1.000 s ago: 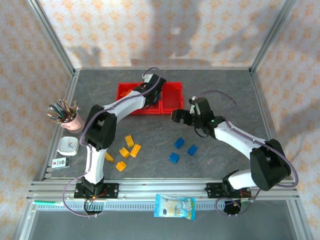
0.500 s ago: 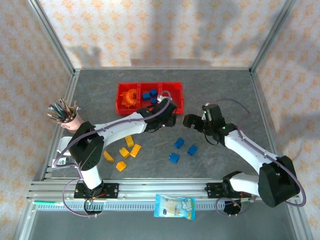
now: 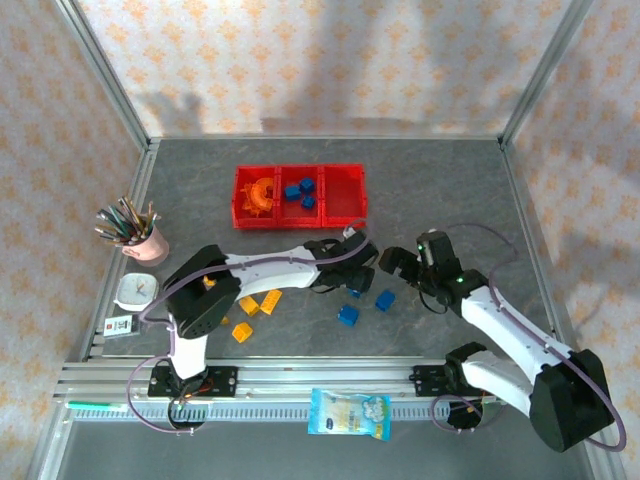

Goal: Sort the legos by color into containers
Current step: Pick up the lego from the center of the table.

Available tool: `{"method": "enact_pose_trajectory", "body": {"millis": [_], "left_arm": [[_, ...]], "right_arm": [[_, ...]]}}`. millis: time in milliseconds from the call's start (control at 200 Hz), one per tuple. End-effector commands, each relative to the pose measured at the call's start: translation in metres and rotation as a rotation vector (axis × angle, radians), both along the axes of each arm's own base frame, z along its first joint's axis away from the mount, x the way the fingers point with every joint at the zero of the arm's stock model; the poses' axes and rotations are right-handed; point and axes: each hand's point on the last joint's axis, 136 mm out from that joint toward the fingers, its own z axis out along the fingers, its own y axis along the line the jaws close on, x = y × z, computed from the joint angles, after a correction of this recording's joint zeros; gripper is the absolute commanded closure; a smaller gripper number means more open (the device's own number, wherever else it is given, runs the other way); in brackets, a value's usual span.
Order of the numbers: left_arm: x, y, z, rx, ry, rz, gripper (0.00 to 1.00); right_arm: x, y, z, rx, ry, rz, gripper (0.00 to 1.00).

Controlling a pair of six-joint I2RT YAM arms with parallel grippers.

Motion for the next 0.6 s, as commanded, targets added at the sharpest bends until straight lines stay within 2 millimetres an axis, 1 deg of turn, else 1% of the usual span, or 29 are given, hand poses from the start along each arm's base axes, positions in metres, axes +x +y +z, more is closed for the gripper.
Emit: {"method": "enact_pose_trajectory", "body": {"millis": [0,150,335,395,465,536,596], "left_arm": [[0.001,-0.015,-0.004,-0.003,0.012,-0.02,0.32],[-0.002,-0.022,-0.02,0.01,0.034,-0.043,0.32],[-0.002,-0.021,-0.033,0.04,0.045,-0.041,0.34],[-0.004,-0.021,-0.032,0.041,0.054,-0.045,0.34],[-0.006,-0.024,-0.026,0.022,0.048,-0.053,0.35],[-0.01,-0.028,-0.022,0.002,0.038,-0.068,0.38],[-0.012,-0.026,-0.026,0.014,0.045,-0.068,0.39]], "right_arm": [[0.0,-0.006,-0.002,-0.007,-0.003,-0.039,0.0],[0.001,-0.002,-0.005,0.003,0.002,-0.023,0.0],[0.003,0.0,-0.006,0.001,0.002,-0.01,0.0],[0.003,0.0,-0.007,0.0,0.001,-0.008,0.0],[0.003,0.0,-0.007,-0.002,-0.001,-0.006,0.0],[0.004,-0.001,-0.006,-0.004,-0.004,-0.006,0.0],[0.005,0.0,-0.005,-0.003,-0.009,-0.004,0.0]]}}
